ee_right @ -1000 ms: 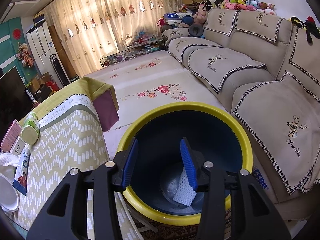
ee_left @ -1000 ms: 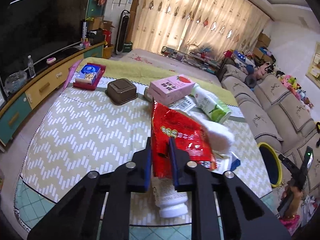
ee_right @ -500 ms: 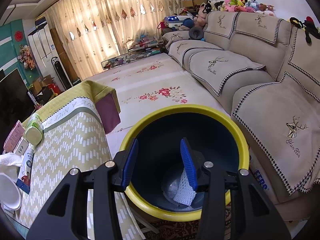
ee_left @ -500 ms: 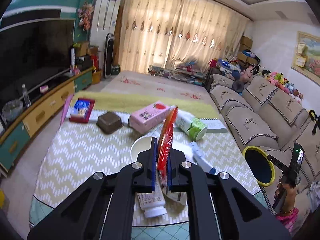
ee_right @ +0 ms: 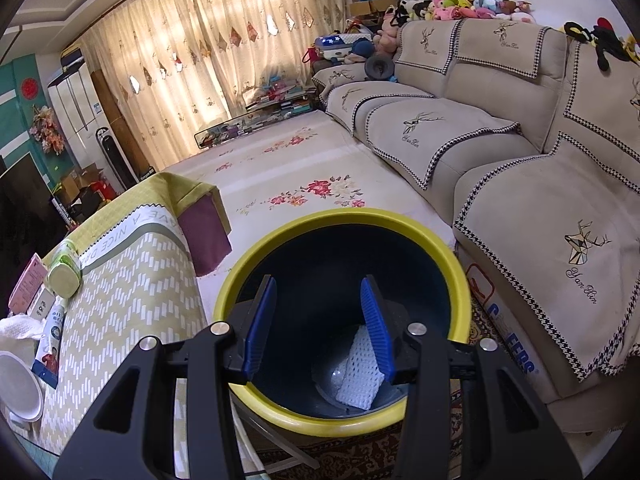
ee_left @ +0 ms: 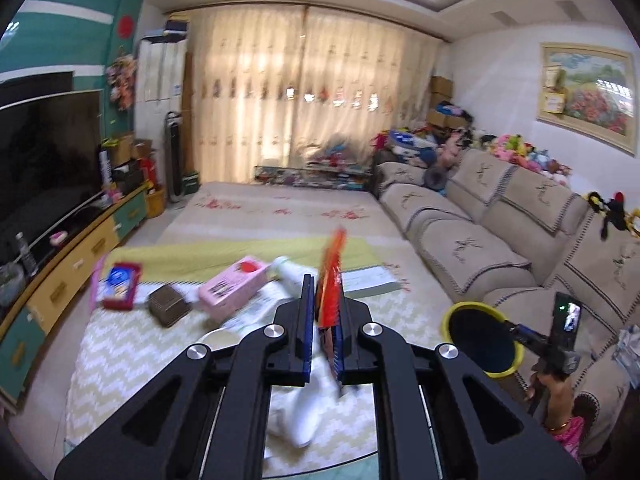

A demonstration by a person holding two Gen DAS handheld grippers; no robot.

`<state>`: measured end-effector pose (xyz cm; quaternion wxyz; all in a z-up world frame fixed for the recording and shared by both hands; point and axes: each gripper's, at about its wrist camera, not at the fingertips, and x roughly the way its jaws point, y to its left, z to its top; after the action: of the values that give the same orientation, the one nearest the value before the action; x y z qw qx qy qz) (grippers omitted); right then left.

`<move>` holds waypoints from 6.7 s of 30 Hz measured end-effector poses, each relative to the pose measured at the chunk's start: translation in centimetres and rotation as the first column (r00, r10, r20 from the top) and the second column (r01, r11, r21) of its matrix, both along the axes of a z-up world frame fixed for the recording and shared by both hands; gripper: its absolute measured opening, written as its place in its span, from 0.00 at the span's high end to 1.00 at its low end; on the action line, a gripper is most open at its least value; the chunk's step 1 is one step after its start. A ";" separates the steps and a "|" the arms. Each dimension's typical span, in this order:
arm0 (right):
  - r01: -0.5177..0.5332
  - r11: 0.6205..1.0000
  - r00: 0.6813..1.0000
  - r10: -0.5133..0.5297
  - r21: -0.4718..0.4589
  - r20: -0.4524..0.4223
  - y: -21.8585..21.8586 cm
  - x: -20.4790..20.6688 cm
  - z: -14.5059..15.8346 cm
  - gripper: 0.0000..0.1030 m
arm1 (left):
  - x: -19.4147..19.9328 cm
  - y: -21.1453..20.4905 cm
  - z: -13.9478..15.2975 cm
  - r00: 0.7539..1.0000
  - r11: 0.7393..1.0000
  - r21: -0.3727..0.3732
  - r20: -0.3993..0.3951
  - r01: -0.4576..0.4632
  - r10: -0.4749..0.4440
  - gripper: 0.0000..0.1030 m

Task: Collect trash
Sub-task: 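Carry the red bag over the bin and open the left gripper, then grasp the white squeeze tube with the right gripper, then carry the white tube over the bin and open the right gripper, then grasp the white cloth with the left gripper and lift, then carry the white cloth over the bin and open the left gripper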

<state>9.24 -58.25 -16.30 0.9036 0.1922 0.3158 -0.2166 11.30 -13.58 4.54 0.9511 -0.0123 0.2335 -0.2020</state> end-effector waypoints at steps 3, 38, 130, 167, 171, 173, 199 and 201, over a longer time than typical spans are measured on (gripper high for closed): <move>0.012 1.000 1.000 -0.012 0.001 0.011 -0.7 -0.8 0.3 0.59 | 0.2 -2.6 0.5 0.998 0.998 -0.003 0.006 0.059 -0.059 0.92; 0.157 0.987 0.987 -0.158 0.035 0.035 -7.9 -8.1 0.3 0.54 | 8.7 -40.9 -15.7 0.856 0.873 0.118 -0.294 0.473 -0.425 0.37; -0.089 0.996 0.985 0.092 0.029 -0.148 3.0 2.4 -2.0 0.78 | -0.2 1.7 -10.5 0.979 0.987 0.108 -0.152 -0.120 0.136 0.06; -0.076 0.995 0.988 0.083 0.057 -0.132 2.6 2.5 -3.4 0.52 | 8.9 -1.1 -12.3 0.961 0.973 0.194 -0.217 -0.128 0.170 0.56; -0.074 0.995 0.988 0.081 0.061 -0.129 2.5 2.5 -3.5 0.52 | 9.2 -1.4 -12.4 0.962 0.975 0.193 -0.225 -0.113 0.156 0.74; -0.073 0.995 0.988 0.080 0.064 -0.128 2.4 2.5 -3.5 0.52 | 9.2 -1.7 -12.3 0.964 0.975 0.197 -0.221 -0.106 0.149 0.85; -0.042 0.997 0.996 0.047 0.068 -0.070 0.7 -0.2 -1.6 0.52 | 6.5 -11.4 -3.0 0.990 0.980 0.141 -0.051 0.137 -0.131 0.91; -0.031 0.997 0.998 0.035 0.068 -0.056 0.3 -0.8 -1.3 0.52 | 6.0 -13.6 -2.8 0.981 0.972 0.137 -0.055 0.192 -0.186 0.91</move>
<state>8.44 -57.99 -17.61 0.8907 0.2109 0.3518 -0.1962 17.27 -27.23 1.71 0.9208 0.0734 0.2673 -0.2744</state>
